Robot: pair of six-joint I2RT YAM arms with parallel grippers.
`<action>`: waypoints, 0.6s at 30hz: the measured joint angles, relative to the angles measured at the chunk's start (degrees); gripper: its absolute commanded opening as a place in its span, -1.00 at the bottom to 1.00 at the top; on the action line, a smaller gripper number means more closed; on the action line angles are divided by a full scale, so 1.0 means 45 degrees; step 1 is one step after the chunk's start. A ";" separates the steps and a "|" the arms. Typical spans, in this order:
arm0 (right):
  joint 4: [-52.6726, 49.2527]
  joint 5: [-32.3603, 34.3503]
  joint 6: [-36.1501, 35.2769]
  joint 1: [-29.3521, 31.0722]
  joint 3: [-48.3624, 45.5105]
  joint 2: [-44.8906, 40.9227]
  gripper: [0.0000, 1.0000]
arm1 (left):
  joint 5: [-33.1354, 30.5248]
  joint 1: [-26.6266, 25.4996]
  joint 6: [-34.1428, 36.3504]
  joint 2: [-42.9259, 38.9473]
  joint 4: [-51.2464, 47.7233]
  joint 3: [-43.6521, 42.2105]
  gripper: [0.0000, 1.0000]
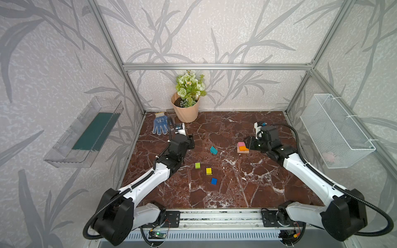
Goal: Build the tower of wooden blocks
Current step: 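Move the right gripper over the small blue cube nearest the robot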
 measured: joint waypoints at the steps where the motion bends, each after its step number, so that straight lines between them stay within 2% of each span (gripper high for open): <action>1: 0.0024 0.0146 0.0005 0.0486 -0.0083 -0.0141 0.06 | -0.0189 0.0262 0.0102 -0.0282 -0.0053 -0.0423 0.15; 5: 0.0053 0.0957 0.0228 0.2681 -0.0651 -0.0423 0.08 | -0.0748 0.1268 0.0355 -0.1117 -0.0097 -0.2234 0.17; 9: 0.0029 0.1807 0.0806 0.4333 -0.1112 -0.0243 0.08 | -0.1015 0.1841 -0.0029 -0.1472 -0.0257 -0.2871 0.18; 12: 0.0029 0.2467 0.1462 0.5299 -0.1287 0.0053 0.09 | -0.1112 0.1962 -0.0257 -0.1753 -0.0170 -0.2890 0.30; 15: 0.0039 0.3041 0.2161 0.6232 -0.1370 0.0631 0.10 | -0.1078 0.2089 -0.0393 -0.1938 -0.0005 -0.2929 0.34; 18: 0.0151 0.3478 0.2769 0.7295 -0.1360 0.1622 0.26 | -0.0991 0.2210 -0.0544 -0.2215 0.0340 -0.3259 0.51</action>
